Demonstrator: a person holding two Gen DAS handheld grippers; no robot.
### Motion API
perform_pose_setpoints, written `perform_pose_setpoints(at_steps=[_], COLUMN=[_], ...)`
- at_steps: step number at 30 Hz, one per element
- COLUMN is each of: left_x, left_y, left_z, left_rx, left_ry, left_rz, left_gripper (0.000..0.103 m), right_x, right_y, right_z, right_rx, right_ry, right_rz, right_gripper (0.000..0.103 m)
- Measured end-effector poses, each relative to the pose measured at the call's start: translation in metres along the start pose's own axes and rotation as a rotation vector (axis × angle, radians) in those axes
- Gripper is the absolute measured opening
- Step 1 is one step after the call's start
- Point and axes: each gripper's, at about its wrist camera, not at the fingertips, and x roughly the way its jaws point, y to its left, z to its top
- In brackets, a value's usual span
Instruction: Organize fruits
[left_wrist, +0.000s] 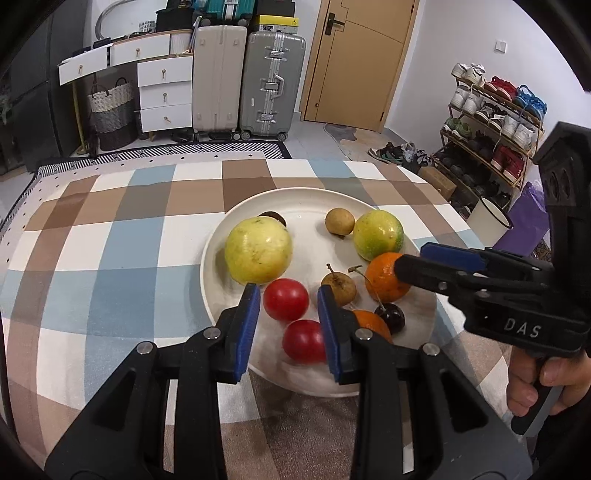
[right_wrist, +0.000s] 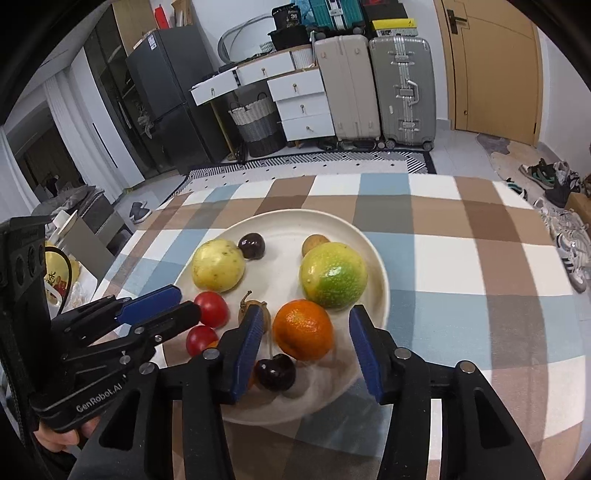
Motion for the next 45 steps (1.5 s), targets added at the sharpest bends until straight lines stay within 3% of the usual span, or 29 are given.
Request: perform_pose_setpoints(at_steps=[2,4,6,9,12,20,27,30,38,45], left_x=[-0.008,-0.02,-0.032,-0.05,-0.066,-0.098,-0.111,-0.108,-0.094,-0.092], left_y=[0.001,0.001,0.0,-0.001,-0.001,-0.004,-0.006,-0.002,0.008,0.004], left_z=[-0.002,-0.005,-0.008,-0.014,-0.021,-0.043,-0.065,-0.068,-0.07,-0.071], left_rx=[-0.004,-0.004,0.0,-0.001,0.001,0.005,0.011,-0.008,-0.05,-0.025], left_ry=[-0.012,-0.039,-0.067,-0.094,-0.126,-0.211,-0.281,-0.29,-0.276,-0.283], left_rz=[0.0,0.009,0.009,-0.013,-0.019,0.007,0.073,0.102,0.076,0.106], left_gripper=[0.045,0.069,0.084,0.103,0.102,0.102,0.102,0.102,0.102,0.102], right_x=[-0.009,-0.018,-0.027,-0.041,-0.049,-0.073,-0.088,-0.09,-0.091,-0.092], right_y=[-0.001,-0.002,-0.001,0.0,0.0,0.005,0.013,0.015,0.02,0.021], right_z=[-0.003,-0.007,-0.012,-0.022,-0.031,-0.056,-0.076,-0.081,-0.087,-0.086], right_rx=[-0.004,-0.01,-0.017,-0.02,-0.015,-0.035,-0.071,-0.093,-0.132,-0.135], right_ry=[-0.01,-0.023,-0.04,-0.061,-0.07,-0.156,-0.239,-0.268,-0.305,-0.322], right_rz=[-0.004,-0.005,-0.001,-0.006,0.0,0.025,0.047,0.063,0.054,0.029], right_gripper=[0.056,0.066,0.081,0.093,0.102,0.102,0.102,0.102,0.102,0.103])
